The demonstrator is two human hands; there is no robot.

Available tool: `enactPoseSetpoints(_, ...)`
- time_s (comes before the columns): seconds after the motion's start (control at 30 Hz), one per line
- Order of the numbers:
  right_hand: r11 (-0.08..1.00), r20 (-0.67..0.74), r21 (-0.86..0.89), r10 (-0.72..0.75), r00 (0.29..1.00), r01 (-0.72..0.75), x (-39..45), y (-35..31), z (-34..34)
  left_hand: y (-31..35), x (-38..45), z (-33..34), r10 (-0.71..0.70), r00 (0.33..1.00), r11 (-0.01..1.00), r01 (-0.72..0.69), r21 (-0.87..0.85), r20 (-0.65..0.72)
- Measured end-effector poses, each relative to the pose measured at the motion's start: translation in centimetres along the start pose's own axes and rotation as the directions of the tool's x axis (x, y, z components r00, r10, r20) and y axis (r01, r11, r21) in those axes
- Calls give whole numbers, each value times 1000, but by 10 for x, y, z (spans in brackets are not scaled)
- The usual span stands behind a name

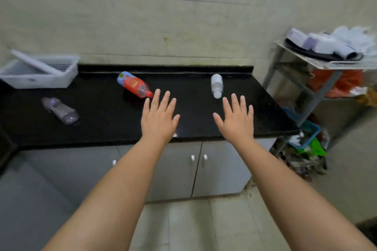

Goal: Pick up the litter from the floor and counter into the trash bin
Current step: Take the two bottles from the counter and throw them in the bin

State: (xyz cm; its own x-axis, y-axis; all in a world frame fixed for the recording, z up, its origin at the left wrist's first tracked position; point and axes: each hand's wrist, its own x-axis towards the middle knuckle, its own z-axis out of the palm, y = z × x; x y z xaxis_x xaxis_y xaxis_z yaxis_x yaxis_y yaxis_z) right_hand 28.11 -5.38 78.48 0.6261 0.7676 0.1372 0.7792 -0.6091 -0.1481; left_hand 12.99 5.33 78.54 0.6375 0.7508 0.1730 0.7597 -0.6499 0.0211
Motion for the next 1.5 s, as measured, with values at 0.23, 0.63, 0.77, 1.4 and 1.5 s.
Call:
enactPoseSetpoints(0.23,997,29,-30,-76,997,77,114,-37,36,-85,78,30,-136,990,990,135,42,27)
enactPoseSetpoints(0.63,858,216,226,418,882,-462,349,28,167,-134,304,159,24,886,877,-241,415,463)
enactPoseSetpoints(0.77,741,177,337,556,812,-581,380,24,191,-147,337,174,122,826,824,-393,408,551)
enactPoseSetpoints(1.4,635,-185,402,761,621,-659,176,70,20,137,340,43,873,485,487,-868,-92,45)
enactPoseSetpoints(1.5,497,-258,394,867,425,-773,81,122,-17,221,269,24,960,278,276,-957,-86,-20)
